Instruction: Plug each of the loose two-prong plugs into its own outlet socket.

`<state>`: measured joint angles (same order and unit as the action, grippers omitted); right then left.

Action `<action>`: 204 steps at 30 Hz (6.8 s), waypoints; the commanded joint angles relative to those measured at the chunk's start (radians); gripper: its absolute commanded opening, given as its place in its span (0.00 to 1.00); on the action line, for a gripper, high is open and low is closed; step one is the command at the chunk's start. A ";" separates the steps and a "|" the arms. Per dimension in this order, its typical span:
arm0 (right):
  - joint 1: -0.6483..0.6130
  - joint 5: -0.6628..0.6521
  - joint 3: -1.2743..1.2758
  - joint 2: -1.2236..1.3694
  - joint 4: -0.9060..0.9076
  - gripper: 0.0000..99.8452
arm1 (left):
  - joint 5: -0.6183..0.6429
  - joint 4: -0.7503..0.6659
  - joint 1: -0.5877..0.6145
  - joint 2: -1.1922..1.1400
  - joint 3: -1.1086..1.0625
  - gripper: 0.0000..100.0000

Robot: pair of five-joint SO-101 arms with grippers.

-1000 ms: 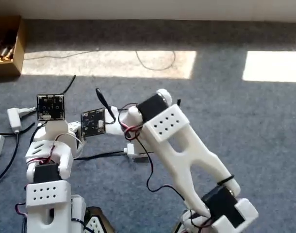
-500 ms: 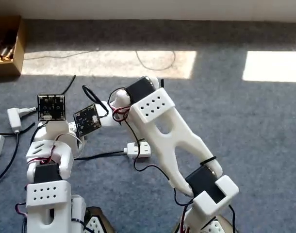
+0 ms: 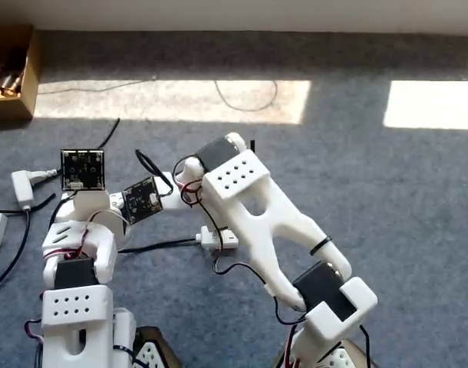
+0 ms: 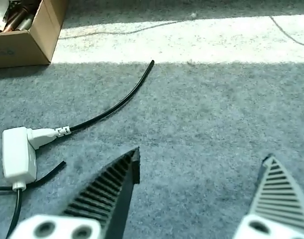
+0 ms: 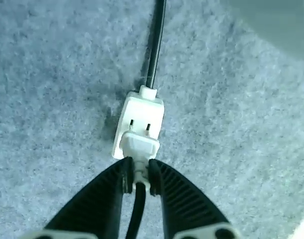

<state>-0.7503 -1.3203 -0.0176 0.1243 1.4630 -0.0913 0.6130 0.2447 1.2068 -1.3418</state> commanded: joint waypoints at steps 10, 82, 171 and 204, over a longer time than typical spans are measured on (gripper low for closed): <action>-0.007 0.015 0.162 -0.174 -0.124 0.01 | 0.000 -0.014 -0.012 0.002 -0.002 0.37; 0.045 0.758 -0.570 -0.231 0.278 0.45 | 0.000 -0.009 -0.076 0.001 -0.007 0.37; 0.348 1.278 0.779 -0.631 -0.334 0.00 | -0.829 1.165 0.905 -1.856 2.278 0.32; 0.673 1.208 1.656 -1.945 -0.406 0.01 | -0.387 0.767 0.064 0.512 0.056 0.31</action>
<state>-0.1412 -0.1711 1.5842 -1.8136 1.1239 -0.4902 1.4277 0.3291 1.5060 -1.1393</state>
